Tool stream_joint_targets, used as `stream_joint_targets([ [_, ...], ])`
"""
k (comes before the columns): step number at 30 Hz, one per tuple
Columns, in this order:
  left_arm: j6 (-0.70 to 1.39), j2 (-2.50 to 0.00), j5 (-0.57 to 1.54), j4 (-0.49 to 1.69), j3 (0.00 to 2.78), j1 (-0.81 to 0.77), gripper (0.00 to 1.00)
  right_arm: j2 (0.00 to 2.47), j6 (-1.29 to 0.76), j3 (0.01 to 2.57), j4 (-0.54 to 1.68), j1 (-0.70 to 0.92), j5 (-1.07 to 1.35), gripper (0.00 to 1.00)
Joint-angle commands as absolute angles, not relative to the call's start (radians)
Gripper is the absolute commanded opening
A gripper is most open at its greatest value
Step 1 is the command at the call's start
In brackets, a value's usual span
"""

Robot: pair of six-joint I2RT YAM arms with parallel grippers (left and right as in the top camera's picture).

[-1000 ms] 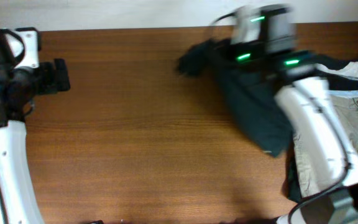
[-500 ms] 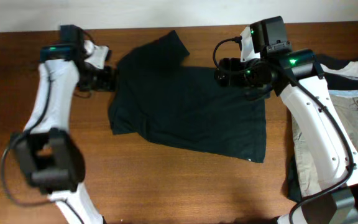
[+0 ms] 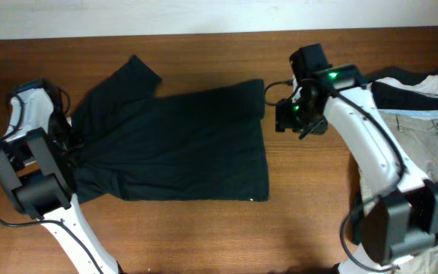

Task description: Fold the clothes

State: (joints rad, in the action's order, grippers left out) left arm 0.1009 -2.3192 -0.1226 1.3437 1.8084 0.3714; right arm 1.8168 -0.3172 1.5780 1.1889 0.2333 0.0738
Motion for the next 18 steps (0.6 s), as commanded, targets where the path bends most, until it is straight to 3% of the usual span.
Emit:
stream_joint_targets([
  [1, -0.051, -2.258, 0.15, 1.34, 1.865, 0.395, 0.26, 1.898, -0.329, 1.455, 1.175, 0.229, 0.196, 0.6],
  [3, -0.101, -2.187, 0.235, 1.34, 1.912, 0.381, 0.5, 1.918, -0.262, 1.325, 1.135, 0.242, 0.343, 0.61],
  [4, -0.107, -2.157, 0.249, 1.34, 1.926, 0.375, 0.55, 1.918, -0.262, 1.276, 1.12, 0.255, 0.349, 0.62],
  [8, -0.107, -2.042, 0.278, 1.336, 1.938, 0.369, 0.59, 1.918, -0.271, 1.118, 0.989, 0.377, 0.466, 0.62],
  [9, -0.107, -2.027, 0.278, 1.337, 1.938, 0.369, 0.6, 1.918, -0.315, 1.109, 0.982, 0.401, 0.447, 0.47],
  [10, -0.107, -2.014, 0.278, 1.337, 1.938, 0.369, 0.6, 1.918, -0.358, 1.108, 0.986, 0.413, 0.399, 0.21],
  [11, -0.107, -2.003, 0.278, 1.338, 1.938, 0.369, 0.6, 1.918, -0.384, 1.109, 1.022, 0.407, 0.345, 0.05],
  [12, -0.107, -1.998, 0.278, 1.338, 1.938, 0.369, 0.6, 1.917, -0.384, 1.112, 1.072, 0.392, 0.287, 0.04],
  [15, -0.107, -1.996, 0.278, 1.333, 1.938, 0.369, 0.64, 1.913, -0.508, 1.119, 1.341, 0.345, -0.031, 0.04],
  [17, -0.107, -1.996, 0.278, 1.326, 1.937, 0.369, 0.68, 1.91, -0.514, 1.121, 1.332, 0.344, -0.042, 0.46],
  [18, -0.107, -1.996, 0.285, 1.33, 1.937, 0.369, 0.69, 1.891, -0.532, 1.121, 1.318, 0.337, -0.042, 0.54],
])
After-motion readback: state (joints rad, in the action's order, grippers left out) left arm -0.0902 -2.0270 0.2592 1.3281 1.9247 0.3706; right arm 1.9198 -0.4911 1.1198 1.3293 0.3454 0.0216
